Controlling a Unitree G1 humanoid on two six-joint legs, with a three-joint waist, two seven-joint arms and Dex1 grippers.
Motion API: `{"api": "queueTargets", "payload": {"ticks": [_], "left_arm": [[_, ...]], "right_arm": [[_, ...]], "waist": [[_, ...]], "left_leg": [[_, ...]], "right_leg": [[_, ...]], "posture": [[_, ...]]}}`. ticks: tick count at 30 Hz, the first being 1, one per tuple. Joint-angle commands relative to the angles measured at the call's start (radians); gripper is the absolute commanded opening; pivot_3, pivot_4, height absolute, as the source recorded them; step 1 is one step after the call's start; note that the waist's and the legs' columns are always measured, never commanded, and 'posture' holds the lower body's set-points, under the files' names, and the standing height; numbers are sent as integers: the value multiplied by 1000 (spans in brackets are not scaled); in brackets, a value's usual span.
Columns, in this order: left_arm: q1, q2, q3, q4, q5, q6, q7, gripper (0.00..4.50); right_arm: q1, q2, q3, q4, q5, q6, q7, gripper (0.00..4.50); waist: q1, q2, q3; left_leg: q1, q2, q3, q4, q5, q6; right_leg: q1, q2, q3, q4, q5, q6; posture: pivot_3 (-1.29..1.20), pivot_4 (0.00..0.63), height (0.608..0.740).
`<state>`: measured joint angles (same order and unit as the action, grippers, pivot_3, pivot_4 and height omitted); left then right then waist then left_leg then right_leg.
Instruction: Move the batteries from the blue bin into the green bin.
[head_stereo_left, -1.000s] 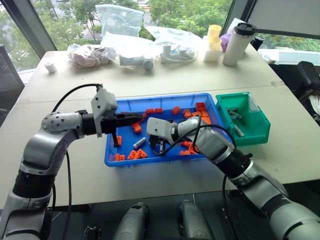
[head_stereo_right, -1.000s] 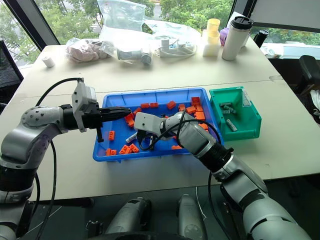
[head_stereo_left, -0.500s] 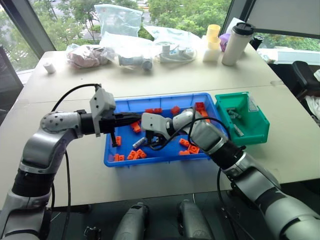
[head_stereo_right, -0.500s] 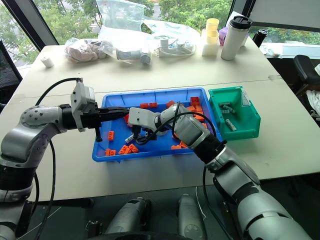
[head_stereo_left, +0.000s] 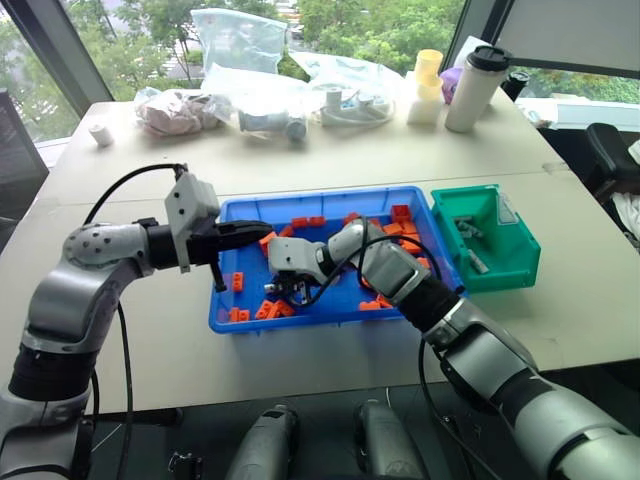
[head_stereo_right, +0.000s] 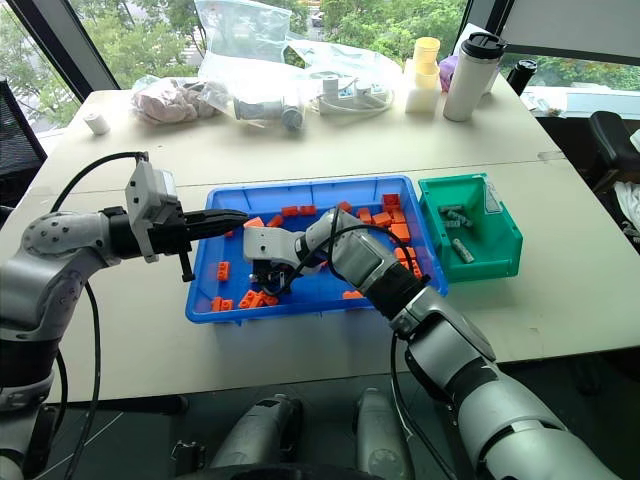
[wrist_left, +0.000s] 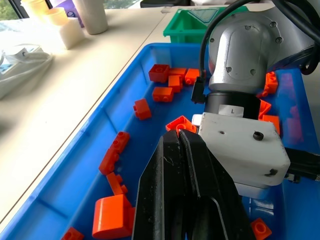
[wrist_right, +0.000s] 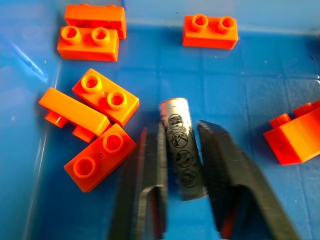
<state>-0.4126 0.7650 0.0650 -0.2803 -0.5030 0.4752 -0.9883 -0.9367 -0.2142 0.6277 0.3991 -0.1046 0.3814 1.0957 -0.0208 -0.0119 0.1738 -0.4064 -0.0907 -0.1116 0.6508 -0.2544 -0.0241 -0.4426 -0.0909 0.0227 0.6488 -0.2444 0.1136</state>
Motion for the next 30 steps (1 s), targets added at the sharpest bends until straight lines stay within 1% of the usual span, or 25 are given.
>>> {"api": "queueTargets", "payload": {"ticks": [1,4,6,8,11,13,15,19,25,27,30], "left_arm": [[-6,10,31,-33,-11,-1,10,0],[-15,5,21,-27,-10,-3,11,0],[-28,-2,10,-19,-10,-5,7,0],[-42,-13,-8,-5,-8,-11,-2,0],[-66,-43,-43,17,-1,-23,-16,0],[-80,-60,-56,30,2,-28,-24,0],[-93,-72,-67,46,5,-34,-34,0],[-122,-94,-89,82,8,-48,-59,0],[-152,-122,-104,120,21,-65,-81,0],[-157,-127,-104,123,21,-65,-84,0],[-155,-129,-102,113,19,-58,-82,0]], "right_arm": [[-3,-25,-47,-74,-16,55,-25,45],[3,-53,-100,-163,-5,136,-55,45],[31,-126,-201,-325,29,259,-71,45],[64,-209,-355,-486,64,423,-109,45],[112,-321,-581,-628,85,634,-186,45],[141,-381,-657,-680,93,709,-223,45],[172,-447,-716,-715,100,759,-250,45],[262,-551,-802,-759,123,818,-279,45],[402,-616,-800,-781,155,799,-314,45],[422,-617,-807,-780,169,801,-328,1115],[436,-635,-815,-771,188,790,-337,2506]], "waist": [[2,0,0],[2,0,0],[7,0,0],[10,0,0],[18,0,0],[25,0,0],[22,0,0],[7,0,0],[8,0,0],[10,0,0],[10,0,0]], "left_leg": [[0,0,0,0,0,0],[0,0,0,0,0,0],[-1,0,-1,0,0,0],[-2,0,-1,0,0,0],[-2,-1,-2,1,0,0],[-2,-1,-1,0,0,1],[-1,-1,-1,0,-3,5],[-1,0,1,-1,-3,6],[0,1,2,-1,-3,6],[0,0,2,-1,-3,6],[0,0,2,0,-3,6]], "right_leg": [[0,0,0,0,0,0],[0,0,0,0,0,0],[0,0,0,0,0,0],[-1,0,0,0,0,0],[0,-1,-1,-1,0,0],[0,-1,-1,-1,0,0],[1,-1,-1,-1,0,0],[0,-1,0,-1,0,0],[0,-1,1,-1,0,0],[1,-1,1,-1,0,0],[1,-1,1,-1,0,0]], "posture": [[0,150,740],[0,150,740],[0,150,740],[0,150,740],[0,150,740],[0,150,740],[0,150,740],[0,150,740],[0,150,740],[0,150,740],[0,150,740]]}}
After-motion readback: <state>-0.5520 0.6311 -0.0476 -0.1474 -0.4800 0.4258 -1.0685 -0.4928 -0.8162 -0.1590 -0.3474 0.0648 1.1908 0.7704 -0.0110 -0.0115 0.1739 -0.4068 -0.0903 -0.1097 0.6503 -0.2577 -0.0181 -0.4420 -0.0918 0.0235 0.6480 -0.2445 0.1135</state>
